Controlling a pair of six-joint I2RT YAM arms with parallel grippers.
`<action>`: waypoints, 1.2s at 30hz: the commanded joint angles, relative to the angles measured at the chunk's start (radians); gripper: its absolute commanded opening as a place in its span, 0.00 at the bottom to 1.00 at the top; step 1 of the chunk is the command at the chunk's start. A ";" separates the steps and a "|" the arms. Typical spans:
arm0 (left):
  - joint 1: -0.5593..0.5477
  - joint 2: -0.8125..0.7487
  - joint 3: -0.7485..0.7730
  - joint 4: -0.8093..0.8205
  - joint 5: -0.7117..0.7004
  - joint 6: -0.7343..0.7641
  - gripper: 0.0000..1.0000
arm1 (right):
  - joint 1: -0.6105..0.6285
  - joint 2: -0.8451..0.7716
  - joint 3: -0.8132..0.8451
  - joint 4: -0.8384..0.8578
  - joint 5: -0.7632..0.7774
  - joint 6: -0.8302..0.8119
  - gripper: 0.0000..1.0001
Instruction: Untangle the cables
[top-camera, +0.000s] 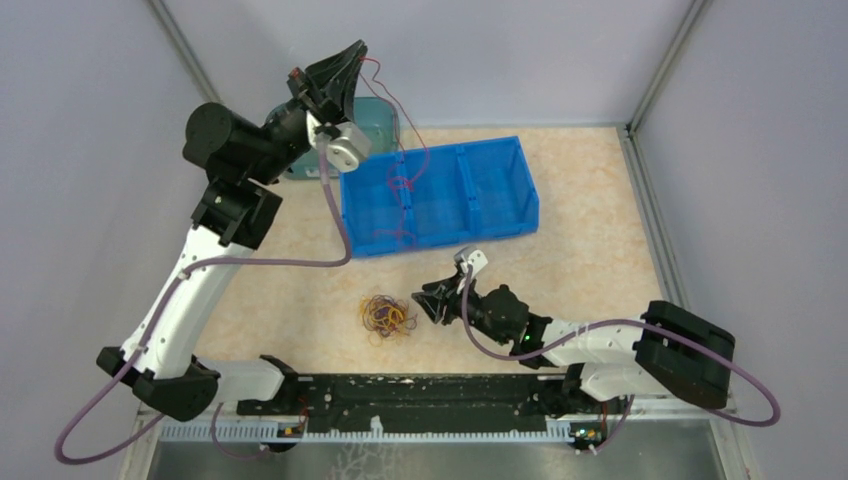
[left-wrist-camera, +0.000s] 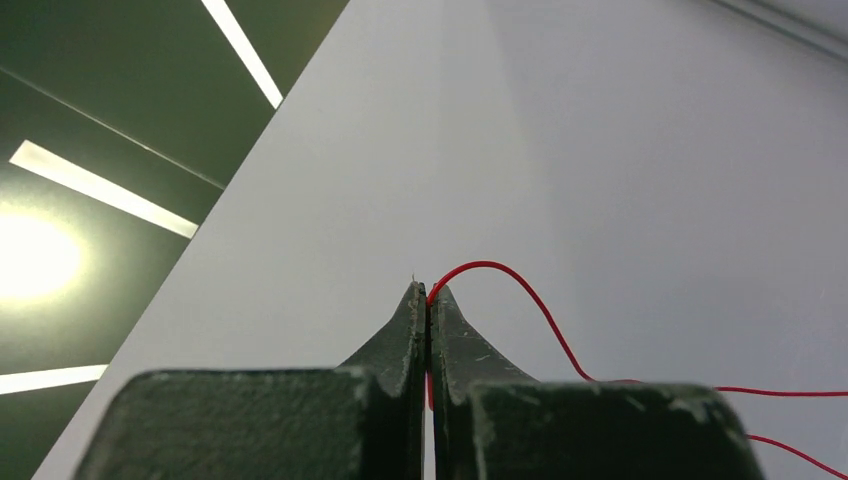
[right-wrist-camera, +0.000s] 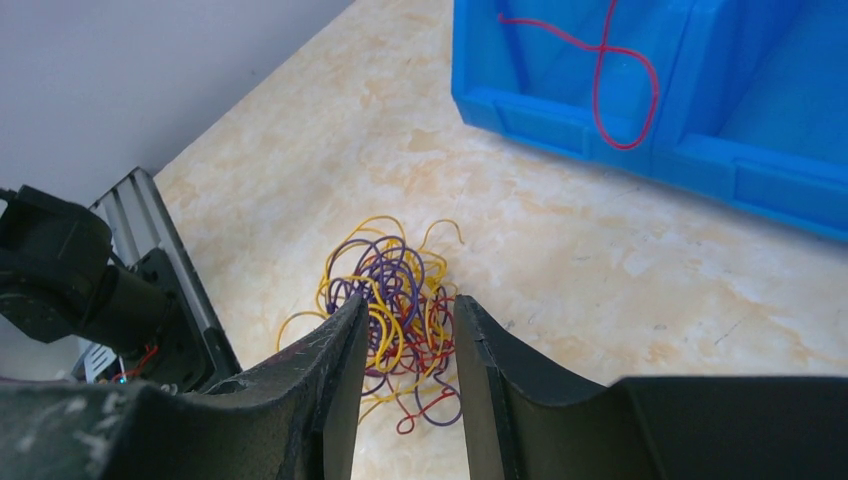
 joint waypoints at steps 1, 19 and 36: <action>0.011 0.027 -0.032 0.079 -0.051 0.109 0.00 | 0.009 -0.061 -0.022 -0.004 0.085 -0.019 0.38; 0.091 0.211 0.057 0.255 -0.150 0.208 0.00 | 0.009 -0.068 -0.015 -0.007 0.095 -0.021 0.39; 0.100 0.025 -0.321 -0.177 -0.224 0.044 0.00 | 0.008 -0.102 -0.013 -0.049 0.110 -0.023 0.39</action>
